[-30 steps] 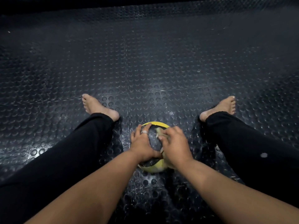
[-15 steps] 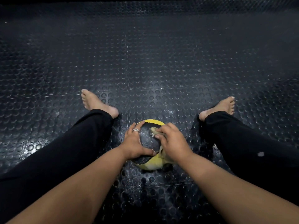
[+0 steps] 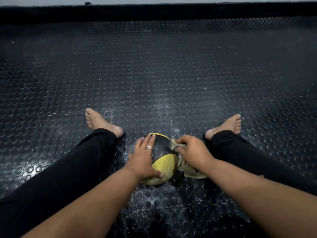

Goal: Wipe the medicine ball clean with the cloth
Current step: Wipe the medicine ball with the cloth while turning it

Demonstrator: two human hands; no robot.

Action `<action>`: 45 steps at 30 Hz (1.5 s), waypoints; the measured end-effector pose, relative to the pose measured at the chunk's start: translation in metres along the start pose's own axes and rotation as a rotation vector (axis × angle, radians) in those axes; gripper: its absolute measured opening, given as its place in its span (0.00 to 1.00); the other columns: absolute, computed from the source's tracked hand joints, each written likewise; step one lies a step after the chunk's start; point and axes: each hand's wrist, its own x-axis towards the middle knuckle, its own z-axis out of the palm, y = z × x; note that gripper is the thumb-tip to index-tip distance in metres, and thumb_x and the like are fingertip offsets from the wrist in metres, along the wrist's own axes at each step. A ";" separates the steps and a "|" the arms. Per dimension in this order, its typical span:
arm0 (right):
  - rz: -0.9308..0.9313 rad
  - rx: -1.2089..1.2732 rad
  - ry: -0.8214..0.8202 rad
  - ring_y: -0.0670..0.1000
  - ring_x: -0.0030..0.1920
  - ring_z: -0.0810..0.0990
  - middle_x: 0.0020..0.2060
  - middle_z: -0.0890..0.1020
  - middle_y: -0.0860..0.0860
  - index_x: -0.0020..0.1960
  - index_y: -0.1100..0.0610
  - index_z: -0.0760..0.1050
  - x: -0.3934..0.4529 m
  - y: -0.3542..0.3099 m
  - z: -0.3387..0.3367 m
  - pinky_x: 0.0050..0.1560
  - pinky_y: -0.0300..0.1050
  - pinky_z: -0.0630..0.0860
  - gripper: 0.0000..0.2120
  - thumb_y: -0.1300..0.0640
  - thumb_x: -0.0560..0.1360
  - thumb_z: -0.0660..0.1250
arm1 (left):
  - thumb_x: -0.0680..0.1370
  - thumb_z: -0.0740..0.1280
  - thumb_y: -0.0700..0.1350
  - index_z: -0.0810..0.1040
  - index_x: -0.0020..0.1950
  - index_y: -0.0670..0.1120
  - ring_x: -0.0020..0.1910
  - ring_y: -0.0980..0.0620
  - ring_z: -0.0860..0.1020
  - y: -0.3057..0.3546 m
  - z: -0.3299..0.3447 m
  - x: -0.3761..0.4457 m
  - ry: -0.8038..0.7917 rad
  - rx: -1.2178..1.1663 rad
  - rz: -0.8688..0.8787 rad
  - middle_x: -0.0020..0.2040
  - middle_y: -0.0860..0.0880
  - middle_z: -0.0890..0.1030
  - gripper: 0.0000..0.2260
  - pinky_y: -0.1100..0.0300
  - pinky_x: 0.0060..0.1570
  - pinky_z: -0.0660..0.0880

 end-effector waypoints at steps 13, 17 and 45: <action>-0.285 0.070 0.056 0.47 0.54 0.74 0.52 0.76 0.49 0.57 0.56 0.77 0.020 -0.014 0.019 0.53 0.33 0.65 0.12 0.57 0.74 0.68 | 0.59 0.81 0.61 0.43 0.80 0.46 0.76 0.47 0.47 -0.001 -0.010 0.013 0.110 -0.143 -0.118 0.77 0.51 0.45 0.63 0.53 0.75 0.50; -0.322 -0.022 -0.020 0.50 0.58 0.72 0.55 0.77 0.50 0.61 0.54 0.75 0.028 -0.018 0.025 0.59 0.40 0.65 0.16 0.54 0.74 0.68 | 0.60 0.80 0.60 0.42 0.80 0.55 0.78 0.41 0.41 0.007 -0.002 0.013 0.008 -0.178 -0.233 0.79 0.47 0.37 0.61 0.41 0.76 0.50; -0.402 -0.145 0.003 0.57 0.49 0.75 0.48 0.75 0.55 0.54 0.58 0.78 0.010 0.002 0.047 0.50 0.51 0.74 0.10 0.60 0.74 0.66 | 0.63 0.81 0.52 0.42 0.79 0.60 0.78 0.40 0.38 0.017 0.008 0.016 0.009 -0.296 -0.284 0.79 0.48 0.37 0.58 0.46 0.75 0.49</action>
